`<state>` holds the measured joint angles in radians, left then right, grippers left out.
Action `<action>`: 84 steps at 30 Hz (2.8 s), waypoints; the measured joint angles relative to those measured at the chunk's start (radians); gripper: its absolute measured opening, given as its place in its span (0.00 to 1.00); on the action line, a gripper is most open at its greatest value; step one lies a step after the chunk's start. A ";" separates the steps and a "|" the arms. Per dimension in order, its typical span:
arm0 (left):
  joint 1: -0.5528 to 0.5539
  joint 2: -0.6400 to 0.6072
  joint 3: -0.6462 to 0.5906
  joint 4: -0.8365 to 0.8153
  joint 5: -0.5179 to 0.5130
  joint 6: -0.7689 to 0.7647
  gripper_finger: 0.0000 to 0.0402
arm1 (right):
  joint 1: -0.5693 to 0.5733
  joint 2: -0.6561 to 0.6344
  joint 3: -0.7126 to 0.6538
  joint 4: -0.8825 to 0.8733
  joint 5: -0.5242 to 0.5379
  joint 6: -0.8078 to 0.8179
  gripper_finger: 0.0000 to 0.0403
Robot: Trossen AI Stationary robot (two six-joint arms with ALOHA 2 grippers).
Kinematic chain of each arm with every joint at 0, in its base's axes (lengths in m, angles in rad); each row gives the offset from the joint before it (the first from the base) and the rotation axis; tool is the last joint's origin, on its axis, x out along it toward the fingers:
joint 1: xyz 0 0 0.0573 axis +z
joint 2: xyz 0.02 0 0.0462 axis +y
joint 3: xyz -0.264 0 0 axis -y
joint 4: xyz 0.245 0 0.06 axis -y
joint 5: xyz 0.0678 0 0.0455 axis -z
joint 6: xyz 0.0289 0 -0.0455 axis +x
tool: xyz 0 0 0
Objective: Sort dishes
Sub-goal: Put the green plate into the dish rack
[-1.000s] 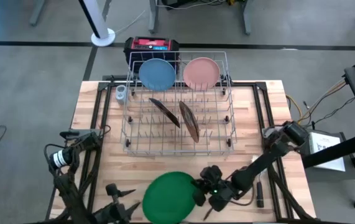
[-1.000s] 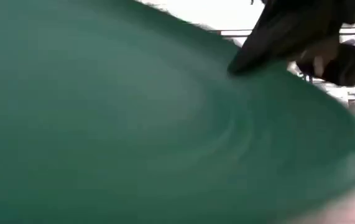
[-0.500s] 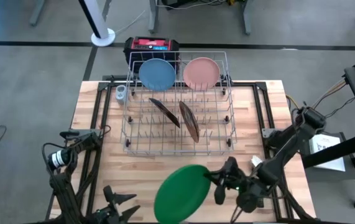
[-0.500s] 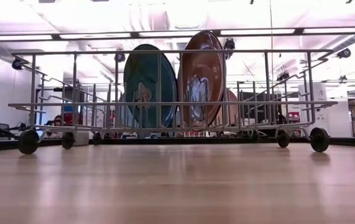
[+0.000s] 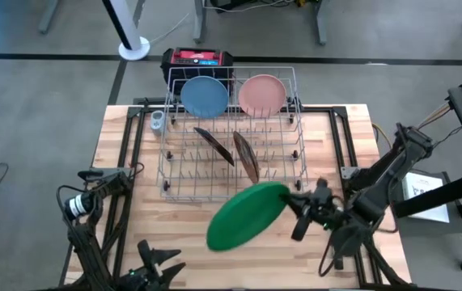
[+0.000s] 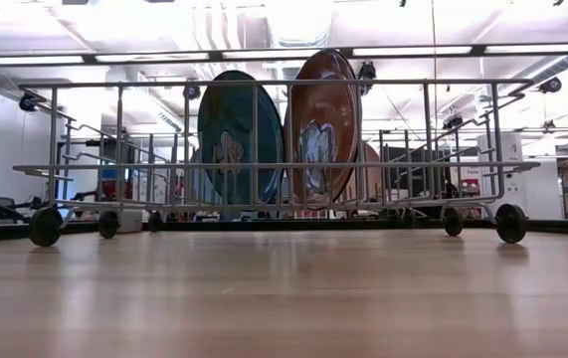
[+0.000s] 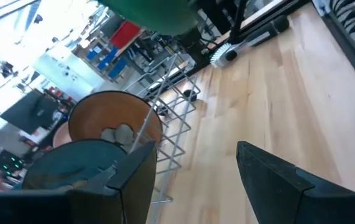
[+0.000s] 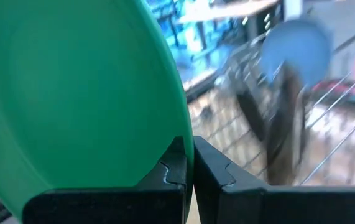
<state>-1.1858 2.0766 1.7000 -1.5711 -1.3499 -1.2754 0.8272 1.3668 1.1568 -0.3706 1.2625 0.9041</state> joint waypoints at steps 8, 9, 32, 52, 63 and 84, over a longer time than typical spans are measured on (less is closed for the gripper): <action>0.003 -0.041 -0.001 0.000 0.003 0.101 0.53 | -0.001 -0.113 0.000 0.000 0.203 -0.178 0.00; 0.004 -0.049 -0.001 0.000 0.004 0.113 0.53 | -0.003 -0.125 0.000 0.001 0.230 -0.200 0.00; 0.071 -0.562 -0.415 -0.001 -0.144 0.134 0.53 | -0.365 -0.340 0.001 0.008 0.309 -0.736 0.00; 0.183 -0.845 -0.365 0.000 -0.222 0.260 0.53 | -0.726 -0.337 0.001 0.008 0.248 -0.857 0.00; 0.321 -0.861 -0.226 0.000 -0.222 0.564 0.53 | -0.766 -0.245 0.001 0.001 0.255 -0.671 0.00; 0.635 -0.923 -0.295 0.000 -0.222 0.664 0.53 | -0.911 -0.299 0.018 -0.550 -0.060 -0.096 0.00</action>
<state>-0.5509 1.1532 1.4049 -1.5711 -1.5717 -0.6110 -0.0838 1.0673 1.1748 -0.9205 1.2024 0.8084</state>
